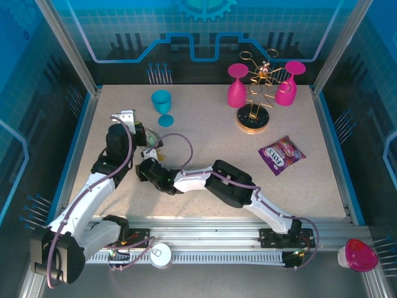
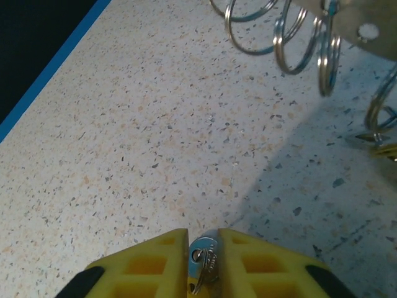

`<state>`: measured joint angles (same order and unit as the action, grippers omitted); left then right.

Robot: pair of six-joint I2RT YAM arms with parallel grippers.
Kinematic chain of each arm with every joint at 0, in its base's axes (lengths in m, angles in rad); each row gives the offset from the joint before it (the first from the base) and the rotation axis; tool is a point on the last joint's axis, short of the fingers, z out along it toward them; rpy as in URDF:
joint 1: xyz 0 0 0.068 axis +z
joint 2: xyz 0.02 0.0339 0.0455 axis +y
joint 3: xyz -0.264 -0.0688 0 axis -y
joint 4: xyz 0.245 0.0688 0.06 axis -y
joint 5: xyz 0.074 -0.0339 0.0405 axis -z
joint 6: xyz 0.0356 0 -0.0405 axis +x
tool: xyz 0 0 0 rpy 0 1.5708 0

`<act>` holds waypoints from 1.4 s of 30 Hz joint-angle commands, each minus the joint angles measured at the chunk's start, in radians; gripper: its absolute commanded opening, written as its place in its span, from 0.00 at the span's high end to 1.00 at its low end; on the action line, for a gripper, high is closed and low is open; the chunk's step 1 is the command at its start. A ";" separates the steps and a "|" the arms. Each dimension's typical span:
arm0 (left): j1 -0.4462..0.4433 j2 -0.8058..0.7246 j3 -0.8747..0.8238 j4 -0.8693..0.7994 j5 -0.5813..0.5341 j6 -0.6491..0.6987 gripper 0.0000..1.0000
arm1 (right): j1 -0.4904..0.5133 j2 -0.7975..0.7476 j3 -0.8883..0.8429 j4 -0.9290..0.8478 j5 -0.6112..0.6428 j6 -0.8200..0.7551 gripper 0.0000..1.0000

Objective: Put the keys on the keyring

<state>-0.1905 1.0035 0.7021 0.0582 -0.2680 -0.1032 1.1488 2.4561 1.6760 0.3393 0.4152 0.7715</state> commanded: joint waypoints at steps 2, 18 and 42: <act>0.010 -0.002 -0.008 0.055 0.006 0.003 1.00 | -0.001 -0.006 -0.025 -0.018 -0.003 0.022 0.94; 0.008 -0.014 -0.028 0.076 0.028 0.042 1.00 | 0.018 -0.467 -0.578 0.079 0.017 -0.014 1.00; -0.207 0.040 0.030 0.014 0.196 0.269 1.00 | -0.319 -1.111 -1.112 -0.442 -0.395 -0.226 1.00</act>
<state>-0.3702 1.0363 0.6846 0.0616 -0.1337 0.1062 0.8684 1.3930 0.5880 -0.0570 0.1284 0.6025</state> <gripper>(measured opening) 0.051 0.054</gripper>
